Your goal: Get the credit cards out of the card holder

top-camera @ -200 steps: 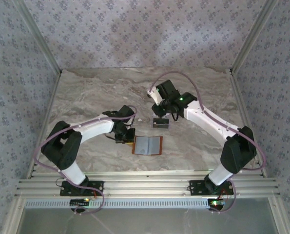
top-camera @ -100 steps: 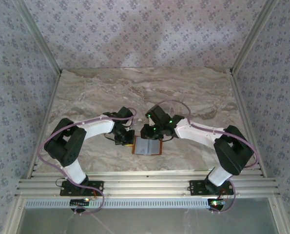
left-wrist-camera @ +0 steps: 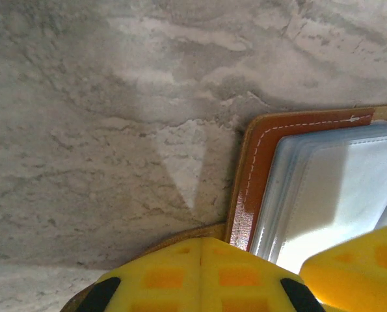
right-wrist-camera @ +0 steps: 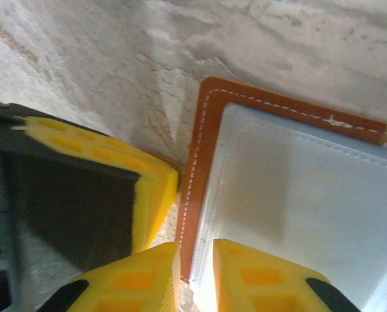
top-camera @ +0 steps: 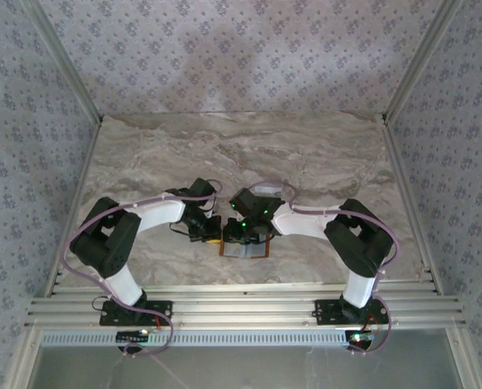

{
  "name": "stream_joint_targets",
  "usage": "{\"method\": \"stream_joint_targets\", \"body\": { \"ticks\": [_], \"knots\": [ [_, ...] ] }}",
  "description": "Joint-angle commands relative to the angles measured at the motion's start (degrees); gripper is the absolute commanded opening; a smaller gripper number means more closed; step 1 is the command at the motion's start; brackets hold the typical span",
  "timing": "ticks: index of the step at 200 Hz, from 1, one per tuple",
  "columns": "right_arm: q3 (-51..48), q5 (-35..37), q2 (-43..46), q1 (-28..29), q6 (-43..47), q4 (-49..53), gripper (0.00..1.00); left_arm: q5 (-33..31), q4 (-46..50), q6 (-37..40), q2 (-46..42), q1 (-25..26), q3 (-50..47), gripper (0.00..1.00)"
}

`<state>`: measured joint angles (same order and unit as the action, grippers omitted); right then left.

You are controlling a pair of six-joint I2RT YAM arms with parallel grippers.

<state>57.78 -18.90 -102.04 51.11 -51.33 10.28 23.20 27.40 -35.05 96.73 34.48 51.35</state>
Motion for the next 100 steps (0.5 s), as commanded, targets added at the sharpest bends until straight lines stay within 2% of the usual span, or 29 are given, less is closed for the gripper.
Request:
{"method": "stream_joint_targets", "body": {
  "ticks": [1,45,100],
  "knots": [
    [0.7,1.5,-1.4,0.6,-1.2,2.0,0.23,-0.8,1.0,0.1,0.8,0.4,-2.2,0.06],
    [2.6,10.2,-0.3,2.0,0.9,13.8,0.28,-1.1,1.5,0.2,0.5,0.4,-1.9,0.06],
    [4.8,16.2,1.2,3.1,0.8,21.8,0.36,-1.1,2.0,0.5,1.1,0.4,-1.2,0.06]
  ]
}}
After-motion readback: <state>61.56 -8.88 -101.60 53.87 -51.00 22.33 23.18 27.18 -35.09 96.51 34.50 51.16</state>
